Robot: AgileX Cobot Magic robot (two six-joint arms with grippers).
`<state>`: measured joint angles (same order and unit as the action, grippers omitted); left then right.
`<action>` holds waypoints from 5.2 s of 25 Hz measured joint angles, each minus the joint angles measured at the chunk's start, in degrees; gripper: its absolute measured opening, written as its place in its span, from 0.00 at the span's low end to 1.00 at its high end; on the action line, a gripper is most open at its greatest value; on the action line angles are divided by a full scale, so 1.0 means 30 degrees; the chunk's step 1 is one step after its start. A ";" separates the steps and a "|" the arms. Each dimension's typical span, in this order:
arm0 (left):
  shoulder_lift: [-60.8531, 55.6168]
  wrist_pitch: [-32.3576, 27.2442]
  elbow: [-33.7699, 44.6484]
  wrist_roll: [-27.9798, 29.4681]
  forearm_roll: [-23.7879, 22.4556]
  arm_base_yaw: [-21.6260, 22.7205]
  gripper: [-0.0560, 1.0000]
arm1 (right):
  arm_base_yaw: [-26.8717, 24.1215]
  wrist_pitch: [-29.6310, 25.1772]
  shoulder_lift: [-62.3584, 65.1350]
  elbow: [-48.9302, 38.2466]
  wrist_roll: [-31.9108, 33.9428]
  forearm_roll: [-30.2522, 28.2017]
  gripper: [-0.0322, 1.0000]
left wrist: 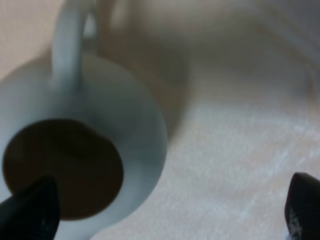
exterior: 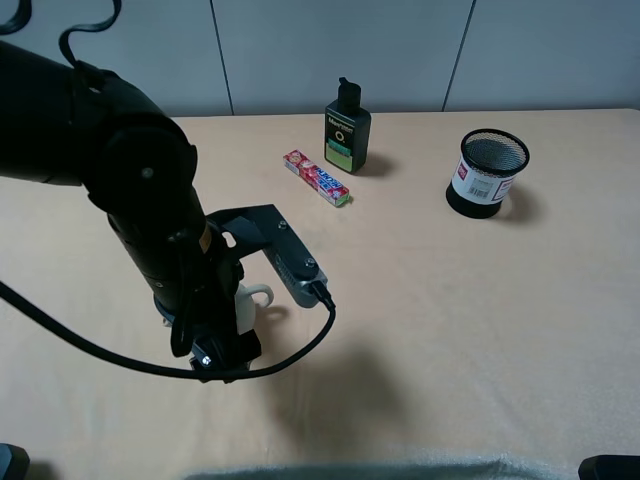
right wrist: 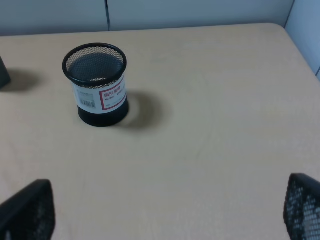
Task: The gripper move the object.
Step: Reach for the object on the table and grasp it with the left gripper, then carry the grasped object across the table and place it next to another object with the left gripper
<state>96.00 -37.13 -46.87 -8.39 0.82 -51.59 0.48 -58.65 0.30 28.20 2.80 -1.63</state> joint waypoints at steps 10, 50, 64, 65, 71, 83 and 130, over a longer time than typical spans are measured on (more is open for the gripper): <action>0.0022 0.2349 0.1167 0.0000 0.0055 0.0000 0.91 | 0.0000 0.0024 0.0000 0.0000 0.0000 0.0000 0.70; 0.2762 0.7108 0.2919 0.0463 -0.0608 0.0000 0.35 | 0.0000 0.0003 0.0000 0.0000 0.0000 0.0000 0.70; 0.2762 0.7149 0.2919 0.0463 -0.0517 0.0000 0.33 | 0.0000 0.0026 0.0000 0.0000 0.0000 0.0000 0.70; 0.2741 0.7129 0.2892 0.0463 -0.0517 0.0000 0.33 | 0.0000 0.0026 0.0000 0.0000 0.0000 0.0000 0.70; 0.2550 0.5557 0.2425 0.0463 -0.0272 0.0000 0.30 | 0.0000 0.0026 0.0000 0.0000 0.0000 0.0000 0.70; 0.1921 -0.0115 -0.0632 0.0463 -0.0272 0.0000 0.27 | 0.0000 0.0004 0.0000 0.0000 0.0000 0.0006 0.70; 1.0532 -0.6803 -1.8796 0.0032 -0.0944 -0.3266 0.26 | 0.0000 0.0025 0.0000 0.0000 0.0000 0.0006 0.70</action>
<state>127.59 -57.54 -103.25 -8.29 -2.02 -61.39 0.48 -58.57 0.30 28.20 2.80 -1.62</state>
